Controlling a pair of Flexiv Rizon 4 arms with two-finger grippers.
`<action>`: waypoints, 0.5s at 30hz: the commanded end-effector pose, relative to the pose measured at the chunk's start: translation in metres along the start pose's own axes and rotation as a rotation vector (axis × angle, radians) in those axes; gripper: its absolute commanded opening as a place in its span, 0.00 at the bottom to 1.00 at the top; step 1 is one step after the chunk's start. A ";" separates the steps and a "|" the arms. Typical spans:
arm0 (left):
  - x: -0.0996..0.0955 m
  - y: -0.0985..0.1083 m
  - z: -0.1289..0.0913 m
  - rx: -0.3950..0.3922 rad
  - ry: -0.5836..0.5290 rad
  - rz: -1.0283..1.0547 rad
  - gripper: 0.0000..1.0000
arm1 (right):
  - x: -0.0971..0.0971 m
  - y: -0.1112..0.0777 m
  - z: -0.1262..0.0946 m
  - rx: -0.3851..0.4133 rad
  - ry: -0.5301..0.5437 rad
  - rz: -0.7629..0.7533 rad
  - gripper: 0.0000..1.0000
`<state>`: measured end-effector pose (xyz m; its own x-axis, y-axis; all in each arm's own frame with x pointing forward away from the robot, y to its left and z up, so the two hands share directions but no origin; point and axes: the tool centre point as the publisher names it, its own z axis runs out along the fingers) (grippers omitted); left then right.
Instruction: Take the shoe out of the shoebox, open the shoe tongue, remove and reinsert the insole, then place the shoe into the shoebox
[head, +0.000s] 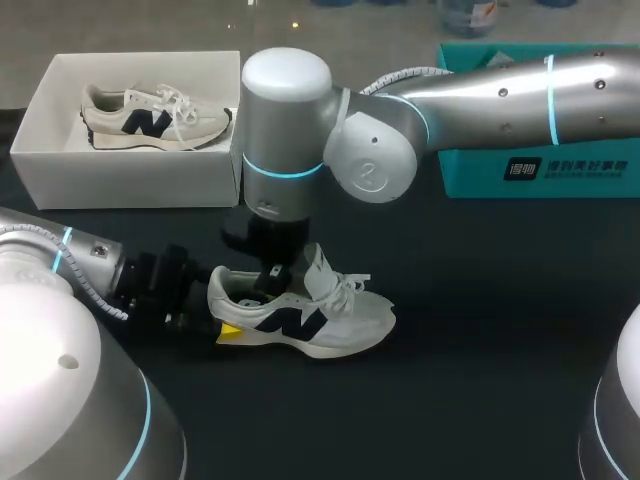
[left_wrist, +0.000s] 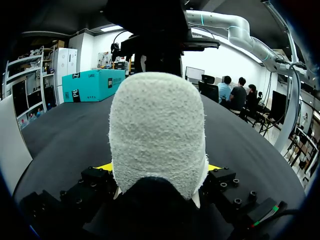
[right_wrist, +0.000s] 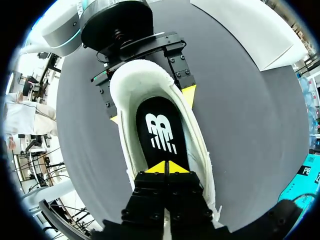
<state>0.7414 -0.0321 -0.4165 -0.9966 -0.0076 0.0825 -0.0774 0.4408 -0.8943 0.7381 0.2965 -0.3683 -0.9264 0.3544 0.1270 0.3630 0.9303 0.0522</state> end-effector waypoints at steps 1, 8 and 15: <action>0.001 0.000 -0.001 0.001 -0.002 0.000 0.00 | 0.002 -0.002 0.002 -0.001 0.008 -0.002 0.00; 0.001 0.000 -0.001 0.001 -0.002 0.000 0.00 | 0.000 -0.008 0.010 0.002 -0.048 0.043 0.00; 0.001 0.000 -0.001 0.001 -0.002 0.000 0.00 | -0.009 -0.006 0.016 0.002 -0.128 0.018 0.00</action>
<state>0.7414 -0.0321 -0.4165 -0.9966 -0.0077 0.0825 -0.0774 0.4407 -0.8943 0.7440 0.2856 -0.3844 -0.9228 0.3846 0.0224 0.3852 0.9214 0.0512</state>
